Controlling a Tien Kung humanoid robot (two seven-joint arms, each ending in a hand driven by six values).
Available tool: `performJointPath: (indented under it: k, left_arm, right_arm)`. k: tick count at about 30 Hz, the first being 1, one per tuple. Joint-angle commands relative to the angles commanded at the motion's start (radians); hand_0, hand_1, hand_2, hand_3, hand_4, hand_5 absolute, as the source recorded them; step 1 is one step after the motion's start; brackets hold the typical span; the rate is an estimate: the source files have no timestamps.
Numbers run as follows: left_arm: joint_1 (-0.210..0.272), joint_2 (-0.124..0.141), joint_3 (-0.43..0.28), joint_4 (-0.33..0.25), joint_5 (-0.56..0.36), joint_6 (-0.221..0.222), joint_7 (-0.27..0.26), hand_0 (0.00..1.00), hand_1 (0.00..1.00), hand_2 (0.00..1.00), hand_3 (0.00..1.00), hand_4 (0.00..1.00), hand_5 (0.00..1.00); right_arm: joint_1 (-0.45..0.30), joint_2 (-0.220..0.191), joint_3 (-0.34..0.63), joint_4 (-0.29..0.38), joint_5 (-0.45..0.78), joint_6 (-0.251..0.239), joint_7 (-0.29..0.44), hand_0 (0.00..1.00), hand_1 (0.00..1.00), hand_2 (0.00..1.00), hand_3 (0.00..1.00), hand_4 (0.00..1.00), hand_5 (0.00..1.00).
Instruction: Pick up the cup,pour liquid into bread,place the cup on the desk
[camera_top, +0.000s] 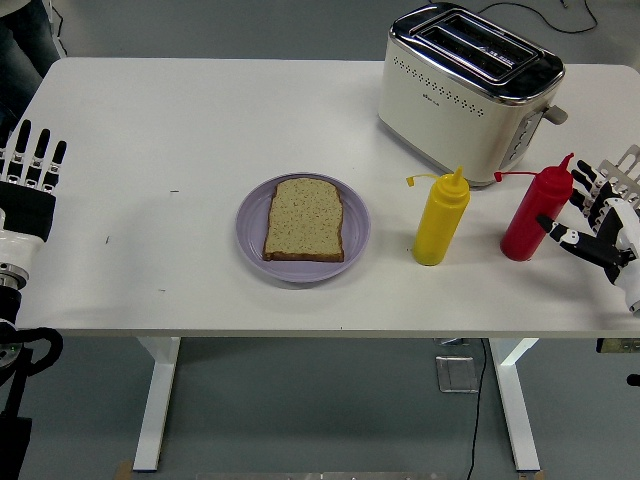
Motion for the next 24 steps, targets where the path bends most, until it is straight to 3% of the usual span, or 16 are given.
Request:
performJointPath:
  k: [17,18,24]
  left_arm:
    - [0.005,-0.003,0.003,0.004,0.001,0.004,-0.005,0.801,0.814,0.856,0.782,0.539,0.998]
    - [0.005,-0.003,0.003,0.005,0.002,0.004,-0.005,0.801,0.813,0.855,0.781,0.539,0.998]
    - [0.007,-0.003,0.003,0.006,0.003,0.006,-0.006,0.801,0.813,0.855,0.78,0.539,0.998]
  right_arm:
    - [0.057,0.011,-0.072,-0.034,0.028,-0.018,0.006,0.941,0.879,0.921,0.991,0.908,0.193]
    - [0.06,0.012,-0.076,-0.036,0.036,-0.019,0.007,0.79,0.738,0.75,0.911,0.892,0.184]
    - [0.07,0.013,-0.095,-0.042,0.059,-0.023,0.009,0.79,0.738,0.75,0.911,0.892,0.184]
